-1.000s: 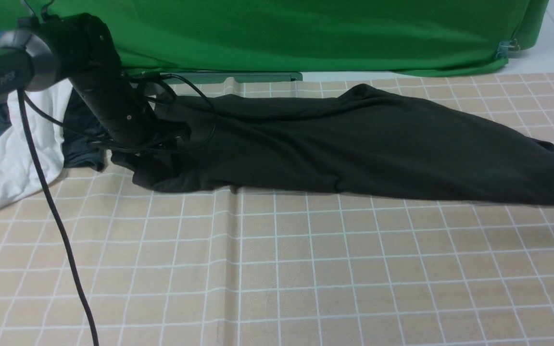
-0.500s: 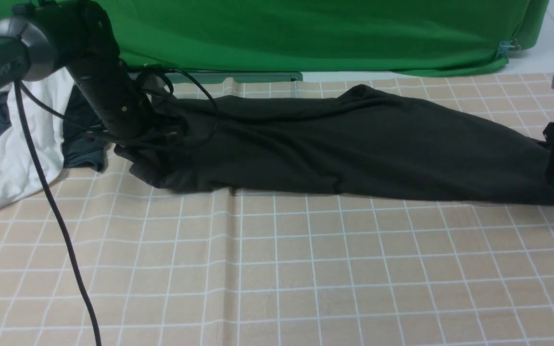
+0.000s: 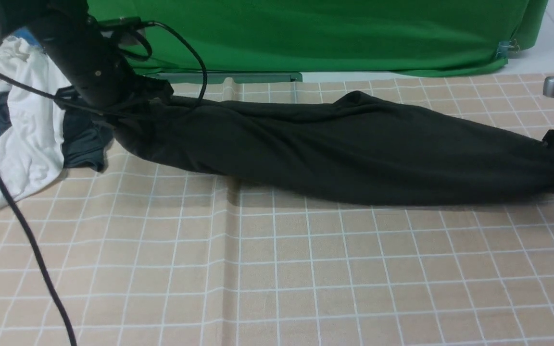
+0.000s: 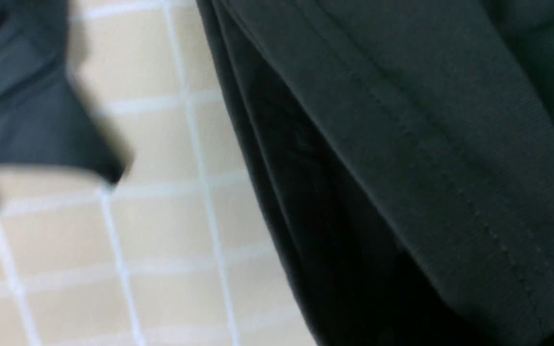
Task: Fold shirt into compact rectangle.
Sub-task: 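Pull the folded dark garment lengthwise by its ends to straighten it flat on the table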
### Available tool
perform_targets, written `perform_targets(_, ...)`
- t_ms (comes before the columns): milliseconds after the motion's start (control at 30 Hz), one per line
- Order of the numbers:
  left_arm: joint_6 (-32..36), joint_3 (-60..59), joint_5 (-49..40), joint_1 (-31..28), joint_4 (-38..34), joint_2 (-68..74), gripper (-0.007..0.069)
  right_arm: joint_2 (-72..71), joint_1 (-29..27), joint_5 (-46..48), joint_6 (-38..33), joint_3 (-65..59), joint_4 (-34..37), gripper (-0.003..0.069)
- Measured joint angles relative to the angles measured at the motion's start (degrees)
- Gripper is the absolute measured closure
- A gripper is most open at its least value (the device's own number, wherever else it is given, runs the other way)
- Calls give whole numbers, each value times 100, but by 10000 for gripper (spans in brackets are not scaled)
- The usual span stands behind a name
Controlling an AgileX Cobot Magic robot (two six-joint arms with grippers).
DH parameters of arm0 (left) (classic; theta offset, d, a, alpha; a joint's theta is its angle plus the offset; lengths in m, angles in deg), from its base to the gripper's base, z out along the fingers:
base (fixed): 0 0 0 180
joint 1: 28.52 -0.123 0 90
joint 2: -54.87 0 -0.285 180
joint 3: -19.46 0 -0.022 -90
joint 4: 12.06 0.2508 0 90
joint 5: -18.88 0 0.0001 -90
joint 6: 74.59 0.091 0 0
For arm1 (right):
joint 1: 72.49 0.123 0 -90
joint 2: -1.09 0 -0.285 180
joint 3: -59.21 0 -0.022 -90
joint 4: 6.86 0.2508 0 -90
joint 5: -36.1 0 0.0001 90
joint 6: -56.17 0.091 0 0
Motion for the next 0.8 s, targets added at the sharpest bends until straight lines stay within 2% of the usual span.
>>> perform_targets(133,-339,-1536,-9,-34,340,-1010,552,-1152,0,79,47,-1104,-4,572)
perform_targets(167,-339,-1620,-9,-34,355,-1059,552,-1207,0,80,48,-1104,-4,572)
perform_targets(367,-717,-3879,84,-34,348,-2673,552,-2909,0,77,179,-3236,-64,572)
perform_targets(467,-717,-4680,158,-34,386,-3328,552,-3540,0,-173,179,-4111,-202,571)
perform_targets(600,-717,-5074,169,-34,385,-3857,545,-3816,0,-371,179,-4530,-307,549)
perform_targets(700,-717,-5129,197,-34,445,-4072,501,-3822,0,-405,179,-4570,-343,510)
perform_targets(767,-772,-5129,111,-34,611,-4220,412,-3822,0,-417,179,-4582,-386,461)
perform_targets(800,-772,-5129,84,-36,632,-4239,393,-3822,0,-417,179,-4584,-396,452)
